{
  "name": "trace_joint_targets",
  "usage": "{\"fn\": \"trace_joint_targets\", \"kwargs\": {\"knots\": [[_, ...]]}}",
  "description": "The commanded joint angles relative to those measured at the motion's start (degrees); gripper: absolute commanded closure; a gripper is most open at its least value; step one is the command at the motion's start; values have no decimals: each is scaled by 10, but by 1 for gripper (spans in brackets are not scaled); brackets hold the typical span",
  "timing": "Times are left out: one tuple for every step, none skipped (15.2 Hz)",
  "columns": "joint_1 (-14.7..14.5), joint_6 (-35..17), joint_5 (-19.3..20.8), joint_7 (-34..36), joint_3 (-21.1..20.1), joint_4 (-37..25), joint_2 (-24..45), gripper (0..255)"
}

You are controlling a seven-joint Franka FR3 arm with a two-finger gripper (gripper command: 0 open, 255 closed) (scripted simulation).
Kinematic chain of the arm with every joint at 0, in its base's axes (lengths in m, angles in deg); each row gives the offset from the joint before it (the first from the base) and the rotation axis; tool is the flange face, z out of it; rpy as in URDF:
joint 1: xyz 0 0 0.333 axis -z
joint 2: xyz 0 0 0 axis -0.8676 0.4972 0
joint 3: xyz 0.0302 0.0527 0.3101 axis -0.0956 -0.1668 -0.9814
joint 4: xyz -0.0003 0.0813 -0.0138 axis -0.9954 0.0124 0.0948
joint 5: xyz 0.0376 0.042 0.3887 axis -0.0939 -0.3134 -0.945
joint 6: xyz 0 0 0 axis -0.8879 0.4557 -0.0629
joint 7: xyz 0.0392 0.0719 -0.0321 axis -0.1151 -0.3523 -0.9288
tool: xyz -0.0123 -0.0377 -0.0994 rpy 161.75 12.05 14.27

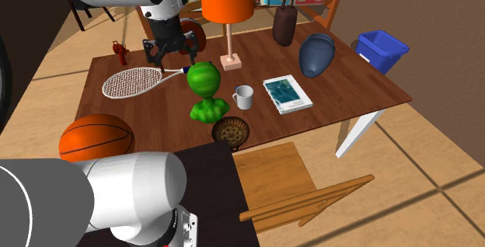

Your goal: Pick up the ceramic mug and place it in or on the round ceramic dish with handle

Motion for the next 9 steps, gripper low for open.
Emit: {"fn": "trace_joint_targets", "kwargs": {"knots": [[3, -35, 0, -19, 19, -4, 38, 0], [5, -50, -1, -29, 28, -9, 57, 0], [6, -65, -4, -40, 37, -14, 77, 0], [7, -79, -7, -51, 46, -20, 97, 0], [8, -93, -12, -63, 55, -26, 118, 0], [9, -107, -18, -76, 64, -33, 139, 0], [10, -120, -25, -89, 72, -42, 161, 0], [10, -132, -33, -102, 80, -50, 183, 0], [11, -144, -43, -116, 88, -60, 206, 0]]}}
